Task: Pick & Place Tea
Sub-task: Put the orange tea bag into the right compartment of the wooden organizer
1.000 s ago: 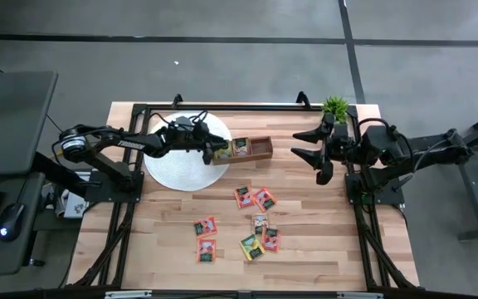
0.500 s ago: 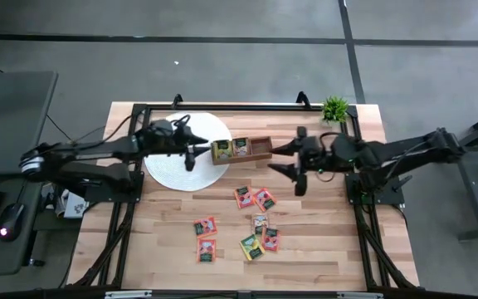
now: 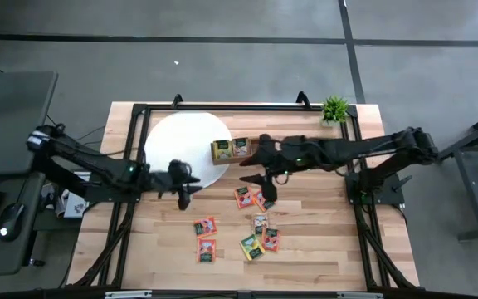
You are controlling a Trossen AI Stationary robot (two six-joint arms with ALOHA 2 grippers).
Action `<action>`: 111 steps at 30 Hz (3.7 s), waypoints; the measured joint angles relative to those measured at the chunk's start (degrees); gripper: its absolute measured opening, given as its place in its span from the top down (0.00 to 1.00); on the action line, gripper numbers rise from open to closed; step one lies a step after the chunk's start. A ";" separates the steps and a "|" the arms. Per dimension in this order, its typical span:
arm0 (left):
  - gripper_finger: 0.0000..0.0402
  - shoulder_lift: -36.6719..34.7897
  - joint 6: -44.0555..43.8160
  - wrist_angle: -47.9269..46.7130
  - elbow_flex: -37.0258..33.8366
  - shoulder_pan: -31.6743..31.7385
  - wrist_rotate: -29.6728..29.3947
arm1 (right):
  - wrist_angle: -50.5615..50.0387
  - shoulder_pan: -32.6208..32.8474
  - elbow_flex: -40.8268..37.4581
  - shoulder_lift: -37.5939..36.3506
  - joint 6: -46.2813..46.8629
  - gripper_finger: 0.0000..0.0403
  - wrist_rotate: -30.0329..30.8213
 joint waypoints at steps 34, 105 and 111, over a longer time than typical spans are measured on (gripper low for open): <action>0.64 22.65 -62.07 2.97 1.14 -33.88 -11.73 | 14.50 3.60 1.46 28.01 3.11 1.00 -13.49; 0.64 30.37 -65.76 8.93 1.11 -26.70 -5.10 | 14.96 4.48 13.81 50.11 4.87 1.00 -20.61; 0.64 30.28 -64.12 8.78 1.11 -26.72 -3.64 | 13.08 4.26 13.84 50.11 4.59 1.00 -20.88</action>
